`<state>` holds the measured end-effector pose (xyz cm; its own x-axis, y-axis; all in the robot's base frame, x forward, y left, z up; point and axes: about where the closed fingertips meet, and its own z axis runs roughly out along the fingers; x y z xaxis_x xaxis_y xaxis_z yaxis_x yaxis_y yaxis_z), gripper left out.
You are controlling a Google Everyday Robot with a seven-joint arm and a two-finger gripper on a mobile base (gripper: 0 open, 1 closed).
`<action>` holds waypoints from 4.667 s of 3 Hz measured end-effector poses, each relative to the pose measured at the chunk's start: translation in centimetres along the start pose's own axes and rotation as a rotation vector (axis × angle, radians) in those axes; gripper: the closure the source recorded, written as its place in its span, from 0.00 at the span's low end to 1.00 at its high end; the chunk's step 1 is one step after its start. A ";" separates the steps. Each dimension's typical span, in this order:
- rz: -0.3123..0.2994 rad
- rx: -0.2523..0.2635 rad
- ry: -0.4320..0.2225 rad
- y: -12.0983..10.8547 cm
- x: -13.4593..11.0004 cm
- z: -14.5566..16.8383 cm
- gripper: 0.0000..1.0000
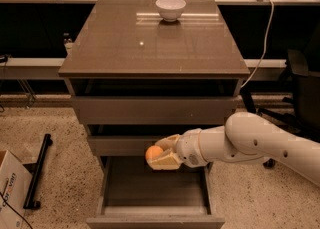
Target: Place orange into bottom drawer
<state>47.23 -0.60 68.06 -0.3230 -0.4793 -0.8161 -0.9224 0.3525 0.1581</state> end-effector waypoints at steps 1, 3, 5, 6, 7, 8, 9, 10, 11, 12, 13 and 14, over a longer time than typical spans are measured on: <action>0.015 -0.020 -0.038 -0.9 3.1 1.7 1.00; 0.058 -0.072 -0.097 -1.8 8.5 4.6 1.00; 0.071 -0.060 -0.093 -2.9 11.7 7.8 1.00; 0.079 -0.043 -0.118 -4.6 15.3 11.1 1.00; 0.093 -0.031 -0.128 -6.1 17.6 13.0 1.00; 0.144 -0.023 -0.155 -9.2 21.1 15.3 1.00; 0.145 -0.022 -0.157 -9.3 21.2 15.3 1.00; 0.136 -0.015 -0.123 -9.7 22.3 16.7 1.00; 0.113 -0.015 -0.079 -10.9 24.5 19.1 1.00; 0.109 -0.008 -0.025 -13.7 29.7 24.8 1.00; 0.104 0.002 -0.025 -13.6 30.1 25.2 1.00; 0.080 0.016 -0.005 -13.6 31.1 26.7 1.00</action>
Offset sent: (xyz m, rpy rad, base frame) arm 0.0039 -0.0291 -0.1475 0.1873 0.0556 0.0060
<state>55.43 1.14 25.74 -0.3941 -0.4451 -0.8041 -0.8902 0.4025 0.2135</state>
